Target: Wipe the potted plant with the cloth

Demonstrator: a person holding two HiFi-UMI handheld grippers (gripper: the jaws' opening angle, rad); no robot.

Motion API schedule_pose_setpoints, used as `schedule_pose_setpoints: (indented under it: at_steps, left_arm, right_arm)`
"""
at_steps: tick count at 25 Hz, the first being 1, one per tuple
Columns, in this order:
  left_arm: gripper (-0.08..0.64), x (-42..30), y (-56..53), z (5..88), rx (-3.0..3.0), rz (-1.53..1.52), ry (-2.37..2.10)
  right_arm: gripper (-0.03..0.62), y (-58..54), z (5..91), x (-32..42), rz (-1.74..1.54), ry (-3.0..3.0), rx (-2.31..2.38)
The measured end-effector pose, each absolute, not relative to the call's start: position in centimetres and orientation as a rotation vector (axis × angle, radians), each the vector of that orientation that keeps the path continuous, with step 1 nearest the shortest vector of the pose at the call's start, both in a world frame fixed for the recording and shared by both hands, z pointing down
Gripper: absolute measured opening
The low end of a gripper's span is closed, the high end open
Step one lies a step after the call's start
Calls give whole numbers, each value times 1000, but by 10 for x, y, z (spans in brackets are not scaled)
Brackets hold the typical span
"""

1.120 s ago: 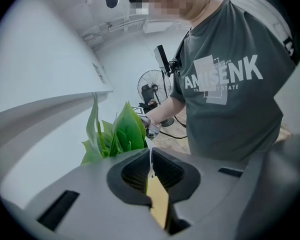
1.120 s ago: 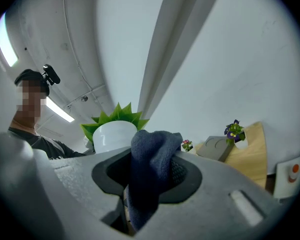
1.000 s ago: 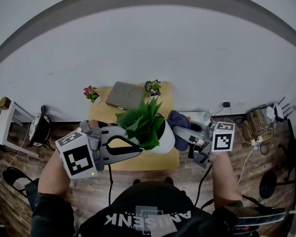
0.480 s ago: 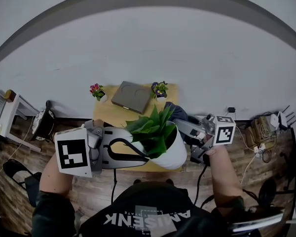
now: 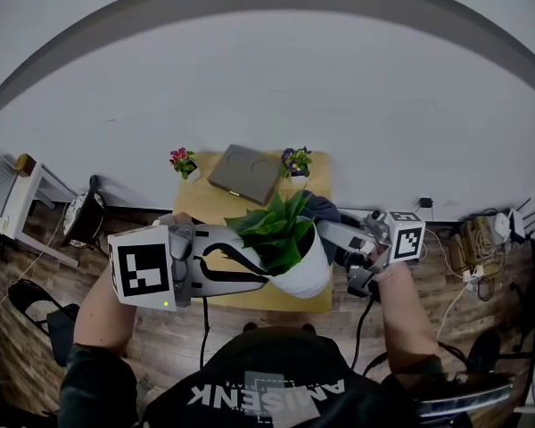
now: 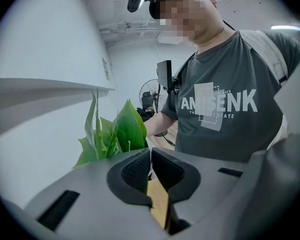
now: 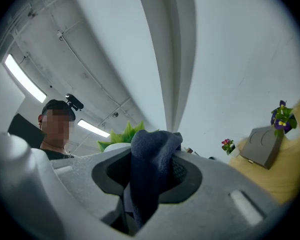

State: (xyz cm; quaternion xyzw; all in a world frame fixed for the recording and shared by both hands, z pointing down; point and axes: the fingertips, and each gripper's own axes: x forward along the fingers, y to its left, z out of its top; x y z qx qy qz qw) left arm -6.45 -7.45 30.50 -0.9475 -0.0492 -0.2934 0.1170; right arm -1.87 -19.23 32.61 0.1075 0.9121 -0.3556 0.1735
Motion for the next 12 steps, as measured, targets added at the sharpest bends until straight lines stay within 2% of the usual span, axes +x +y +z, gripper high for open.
schedule_pose_setpoints:
  at_steps: [12]
  left_arm:
    - [14, -61, -118, 328, -2964, -904, 46]
  right_arm:
    - [126, -208, 330, -6, -897, 2677, 26]
